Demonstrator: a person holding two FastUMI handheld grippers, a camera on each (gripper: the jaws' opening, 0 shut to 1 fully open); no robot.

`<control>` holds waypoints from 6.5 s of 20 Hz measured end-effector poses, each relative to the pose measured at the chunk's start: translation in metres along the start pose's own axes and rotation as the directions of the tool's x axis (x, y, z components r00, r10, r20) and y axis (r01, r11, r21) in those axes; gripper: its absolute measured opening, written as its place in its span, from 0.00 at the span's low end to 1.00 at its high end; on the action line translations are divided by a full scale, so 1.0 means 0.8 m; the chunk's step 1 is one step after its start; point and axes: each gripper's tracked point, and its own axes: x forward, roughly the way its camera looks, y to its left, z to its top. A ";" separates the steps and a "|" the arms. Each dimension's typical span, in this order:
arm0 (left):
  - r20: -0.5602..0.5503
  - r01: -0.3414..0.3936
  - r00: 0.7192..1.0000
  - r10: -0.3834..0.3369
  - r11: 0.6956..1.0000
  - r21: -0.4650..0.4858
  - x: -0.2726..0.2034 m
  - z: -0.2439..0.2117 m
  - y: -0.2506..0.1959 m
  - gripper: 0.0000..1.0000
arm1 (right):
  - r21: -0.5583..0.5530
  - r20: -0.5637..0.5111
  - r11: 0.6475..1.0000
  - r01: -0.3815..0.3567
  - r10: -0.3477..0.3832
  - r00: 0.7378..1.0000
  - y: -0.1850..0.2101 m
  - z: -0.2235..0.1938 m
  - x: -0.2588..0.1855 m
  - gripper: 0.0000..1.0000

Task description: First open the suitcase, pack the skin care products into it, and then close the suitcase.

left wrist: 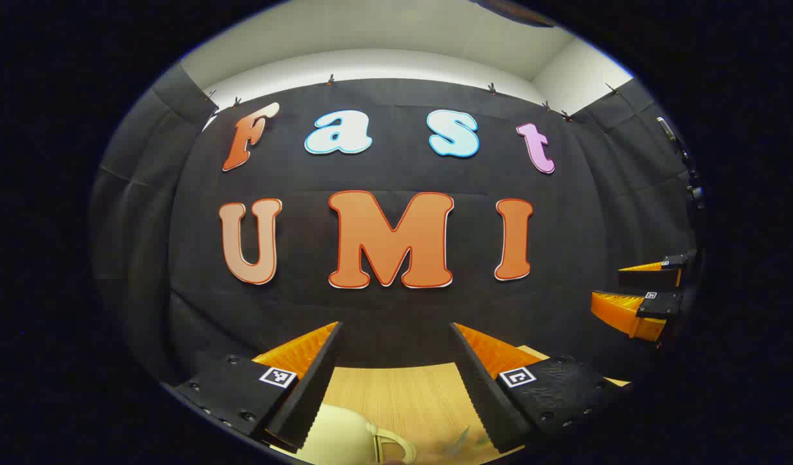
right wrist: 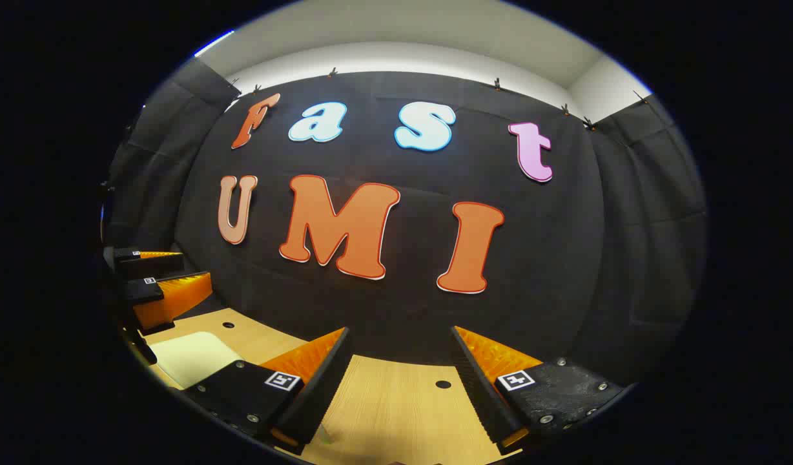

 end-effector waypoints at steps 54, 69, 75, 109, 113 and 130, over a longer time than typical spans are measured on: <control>-0.717 0.623 0.694 0.069 0.443 0.645 -0.074 -0.447 -0.012 0.40 | 0.041 -0.105 0.998 0.047 -0.042 0.994 -0.053 -0.076 0.023 0.95; -0.439 0.167 0.893 0.097 0.835 0.525 -0.050 -0.386 -0.038 0.09 | 0.014 -0.143 0.999 -0.049 0.051 0.988 0.020 -0.088 0.032 0.95; -0.352 -0.043 0.911 0.213 0.900 0.433 -0.047 -0.383 -0.020 0.07 | 0.005 -0.162 0.995 -0.100 0.099 0.982 0.063 -0.092 0.033 0.95; -0.301 -0.265 0.894 0.333 0.932 0.246 0.018 -0.386 -0.191 0.97 | 0.041 -0.262 0.997 -0.059 0.068 0.963 0.140 -0.107 -0.001 0.95; -0.345 -0.060 0.930 0.130 0.977 0.207 0.041 -0.411 -0.322 0.98 | 0.026 -0.268 0.998 -0.050 0.055 0.962 0.119 -0.113 -0.010 0.95; -0.531 0.506 0.744 -0.405 0.861 0.054 0.047 -0.526 -0.696 0.98 | 0.019 -0.374 1.000 -0.022 0.028 0.927 0.048 -0.167 -0.061 0.95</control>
